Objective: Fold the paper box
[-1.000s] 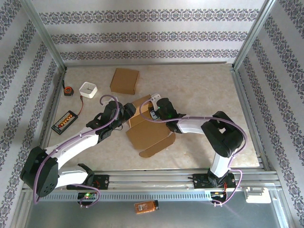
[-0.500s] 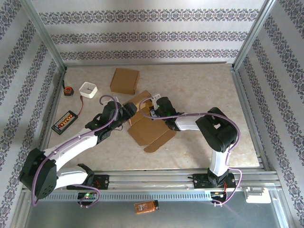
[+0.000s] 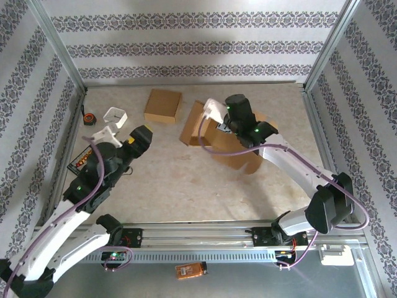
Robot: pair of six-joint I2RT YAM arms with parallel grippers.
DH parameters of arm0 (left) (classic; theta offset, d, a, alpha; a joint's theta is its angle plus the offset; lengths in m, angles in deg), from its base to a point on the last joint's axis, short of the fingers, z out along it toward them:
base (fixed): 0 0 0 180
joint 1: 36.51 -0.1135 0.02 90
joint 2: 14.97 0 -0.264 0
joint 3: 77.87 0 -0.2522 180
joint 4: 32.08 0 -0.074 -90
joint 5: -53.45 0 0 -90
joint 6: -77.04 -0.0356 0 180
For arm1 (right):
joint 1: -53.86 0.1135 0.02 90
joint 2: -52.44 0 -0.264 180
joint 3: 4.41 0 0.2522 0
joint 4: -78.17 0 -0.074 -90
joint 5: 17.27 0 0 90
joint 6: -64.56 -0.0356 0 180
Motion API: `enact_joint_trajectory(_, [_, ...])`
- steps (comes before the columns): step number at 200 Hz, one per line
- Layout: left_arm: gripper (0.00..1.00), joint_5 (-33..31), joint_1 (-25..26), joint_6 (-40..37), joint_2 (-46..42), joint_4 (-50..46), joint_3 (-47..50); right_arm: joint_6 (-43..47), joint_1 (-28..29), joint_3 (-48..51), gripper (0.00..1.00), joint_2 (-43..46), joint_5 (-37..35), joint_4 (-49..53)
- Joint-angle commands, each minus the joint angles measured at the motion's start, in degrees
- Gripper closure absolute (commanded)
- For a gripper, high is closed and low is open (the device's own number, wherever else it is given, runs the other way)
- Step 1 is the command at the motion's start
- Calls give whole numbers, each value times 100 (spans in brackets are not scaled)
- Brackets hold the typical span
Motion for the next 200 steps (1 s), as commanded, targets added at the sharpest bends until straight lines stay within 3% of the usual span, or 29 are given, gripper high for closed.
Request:
enact_joint_trajectory(1, [8, -600, -51, -300, -285, -946, 75, 3566, 384, -15, 100, -411, -1344, 1364])
enact_joint_trajectory(21, [8, -677, -52, -209, -493, -1039, 216, 3971, 676, 14, 96, -627, -598, 1116])
enact_joint_trajectory(46, [7, -711, -47, 47, -631, -950, 562, 3989, 1546, 310, 95, -1620, -1559, 515])
enact_joint_trajectory(64, [7, -678, -52, 299, -681, -782, 869, 3758, 1944, 876, 94, -1854, -1334, 120])
enact_joint_trajectory(111, [7, -579, -61, 398, -461, -334, 1183, 3444, 2608, 1621, 90, -2245, -944, -498])
enact_joint_trajectory(147, [6, -432, -64, 203, -122, -117, 1113, 3421, 2599, 1597, 75, -1813, -1223, -805])
enact_joint_trajectory(177, [4, -195, -75, -844, 256, 321, 1047, 3319, 2504, 1366, 62, -1118, -1303, -559])
enact_joint_trajectory(200, [3, -3, -87, -2450, 586, 354, 707, 2225, 2409, 881, 59, -613, -1138, 158])
